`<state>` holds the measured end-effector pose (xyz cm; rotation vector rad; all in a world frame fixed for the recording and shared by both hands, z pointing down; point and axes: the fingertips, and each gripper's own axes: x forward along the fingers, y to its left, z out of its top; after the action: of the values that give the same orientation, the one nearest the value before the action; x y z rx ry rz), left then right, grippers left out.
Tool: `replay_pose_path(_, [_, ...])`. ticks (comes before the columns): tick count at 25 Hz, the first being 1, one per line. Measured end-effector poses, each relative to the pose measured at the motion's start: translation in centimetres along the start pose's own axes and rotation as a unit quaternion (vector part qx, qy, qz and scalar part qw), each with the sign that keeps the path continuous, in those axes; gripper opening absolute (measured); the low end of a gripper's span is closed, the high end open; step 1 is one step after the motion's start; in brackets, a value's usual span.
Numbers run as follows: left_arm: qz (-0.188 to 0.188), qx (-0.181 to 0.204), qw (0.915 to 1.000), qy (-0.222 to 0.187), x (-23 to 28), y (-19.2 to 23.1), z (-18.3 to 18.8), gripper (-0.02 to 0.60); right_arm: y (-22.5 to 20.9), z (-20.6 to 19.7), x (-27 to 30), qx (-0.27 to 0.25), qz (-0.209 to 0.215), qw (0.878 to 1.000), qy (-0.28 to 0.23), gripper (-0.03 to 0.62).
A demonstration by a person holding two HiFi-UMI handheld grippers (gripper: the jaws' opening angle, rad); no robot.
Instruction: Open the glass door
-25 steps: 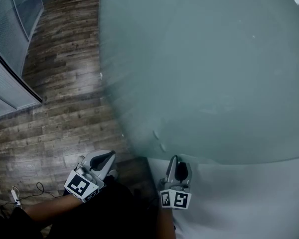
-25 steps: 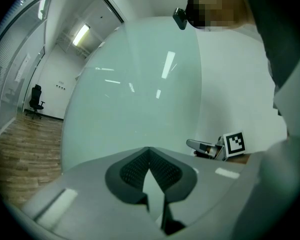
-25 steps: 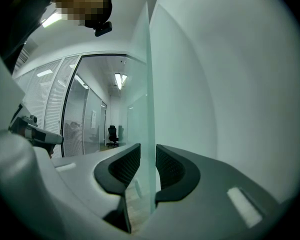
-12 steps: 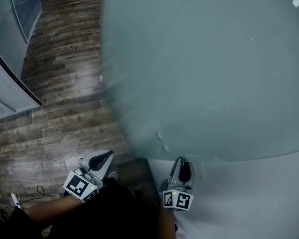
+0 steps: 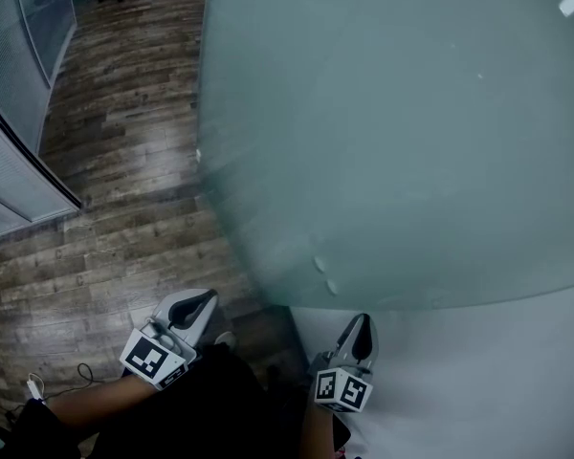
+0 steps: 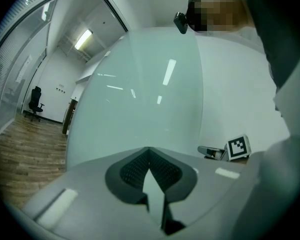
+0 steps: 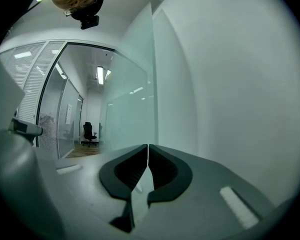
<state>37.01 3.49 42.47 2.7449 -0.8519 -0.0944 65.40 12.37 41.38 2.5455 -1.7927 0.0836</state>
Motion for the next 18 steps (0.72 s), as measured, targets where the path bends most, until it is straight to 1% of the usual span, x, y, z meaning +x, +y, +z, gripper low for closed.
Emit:
replay_pose_path(1, [0.000, 0.001, 1.0000, 0.000, -0.3, 0.3, 0.1, 0.000, 0.7, 0.0, -0.3, 0.000, 0.003, 1.000, 0.002, 0.003])
replay_pose_path(3, [0.002, -0.001, 1.0000, -0.004, -0.7, 0.9, 0.4, 0.000, 2.4, -0.4, -0.6, 0.002, 0.018, 1.000, 0.007, 0.003])
replay_pose_path(6, [0.002, -0.002, 0.9999, -0.010, -1.2, 1.8, 0.8, 0.000, 5.8, -1.2, -0.8, 0.005, 0.051, 0.999, 0.017, 0.003])
replay_pose_path(9, [0.000, -0.001, 0.9995, -0.030, -1.9, 2.5, 2.0, 0.000, 9.7, -1.4, -0.7, 0.010, 0.087, 0.996, 0.025, 0.003])
replay_pose_path(13, [0.018, -0.002, 0.9997, -0.014, -3.2, 4.0, 2.3, 0.000, 15.2, -0.8, -0.3, 0.014, 0.152, 0.988, 0.024, 0.002])
replay_pose_path(16, [0.020, 0.002, 0.9993, -0.033, -4.5, 4.8, 3.5, 0.000, 19.3, -0.2, -0.1, 0.004, 0.192, 0.981, 0.021, 0.003])
replay_pose_path(18, [0.030, 0.007, 0.9986, -0.044, -5.6, 5.8, 4.0, 0.000, 21.6, 0.2, 0.1, -0.003, 0.214, 0.977, 0.019, 0.002])
